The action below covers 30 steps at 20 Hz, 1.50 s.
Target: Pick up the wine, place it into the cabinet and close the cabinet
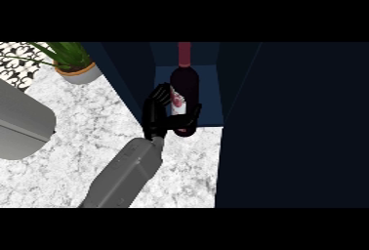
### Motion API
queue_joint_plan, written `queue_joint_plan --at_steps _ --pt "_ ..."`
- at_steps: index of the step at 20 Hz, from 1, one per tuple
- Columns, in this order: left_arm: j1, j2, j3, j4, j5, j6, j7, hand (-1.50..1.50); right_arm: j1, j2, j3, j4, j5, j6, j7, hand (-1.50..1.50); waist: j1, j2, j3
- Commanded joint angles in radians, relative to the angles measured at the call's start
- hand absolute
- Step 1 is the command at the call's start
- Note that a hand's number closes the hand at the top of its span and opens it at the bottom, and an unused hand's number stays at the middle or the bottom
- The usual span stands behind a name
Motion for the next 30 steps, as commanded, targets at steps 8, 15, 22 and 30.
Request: queue_joint_plan --at_steps 8,15,22,30 --pt "-0.207 0.000 0.084 0.204 0.064 -0.009 0.009 1.50 0.047 -0.003 -0.028 -0.214 -0.140 -0.004 0.097 -1.50 -0.002 0.000 0.000" --pt "-0.368 0.000 0.102 0.311 0.096 0.033 0.039 1.50 0.024 0.028 0.003 -0.101 -0.093 0.007 0.030 -1.50 -0.009 0.003 0.000" --pt "-0.448 0.046 0.127 0.460 0.018 0.072 0.014 1.50 0.056 0.032 0.014 -0.135 -0.106 0.016 0.042 -1.50 -0.013 0.004 0.000" --pt "-0.517 0.083 0.086 0.638 -0.073 0.143 0.029 -1.50 0.061 0.038 0.033 -0.135 -0.096 0.033 0.036 -1.50 -0.028 0.010 0.000"
